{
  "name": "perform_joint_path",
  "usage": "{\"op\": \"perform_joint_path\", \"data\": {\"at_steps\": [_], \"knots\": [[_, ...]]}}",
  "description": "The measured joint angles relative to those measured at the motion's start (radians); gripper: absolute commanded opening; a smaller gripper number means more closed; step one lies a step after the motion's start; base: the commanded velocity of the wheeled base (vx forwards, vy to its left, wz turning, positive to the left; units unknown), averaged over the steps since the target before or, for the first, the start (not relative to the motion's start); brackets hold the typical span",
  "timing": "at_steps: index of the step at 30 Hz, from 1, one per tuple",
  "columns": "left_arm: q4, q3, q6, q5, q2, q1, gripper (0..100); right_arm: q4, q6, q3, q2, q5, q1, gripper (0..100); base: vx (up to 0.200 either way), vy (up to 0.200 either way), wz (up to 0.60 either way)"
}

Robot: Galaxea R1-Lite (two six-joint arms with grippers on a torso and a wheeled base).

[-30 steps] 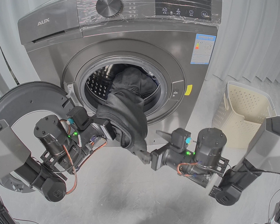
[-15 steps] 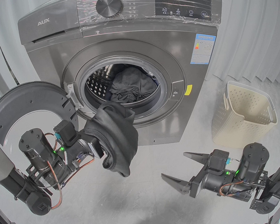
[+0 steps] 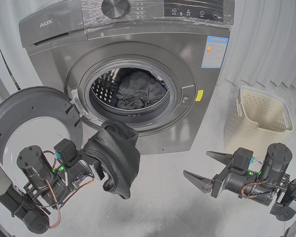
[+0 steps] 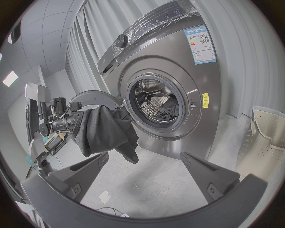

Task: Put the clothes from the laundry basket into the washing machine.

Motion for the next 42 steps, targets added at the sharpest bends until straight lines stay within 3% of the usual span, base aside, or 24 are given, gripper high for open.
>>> {"op": "perform_joint_path", "data": {"at_steps": [9,18,33,42], "knots": [[0.000,-0.003,0.006,0.002,0.026,-0.012,0,0.001,0.005,0.004,0.009,-0.002,0.001,100,0.000,0.000,0.00],[0.000,-0.005,-0.005,0.003,0.033,-0.012,0,0.001,0.007,0.004,0.013,-0.002,0.004,100,0.000,0.200,0.00],[0.000,0.000,0.010,0.011,0.054,-0.022,0,0.001,0.007,0.005,0.014,-0.002,0.003,100,0.000,0.000,0.00],[-0.001,-0.009,0.006,0.004,0.060,-0.042,0,0.001,0.007,0.006,0.016,-0.002,0.011,100,0.200,0.000,0.00]]}}
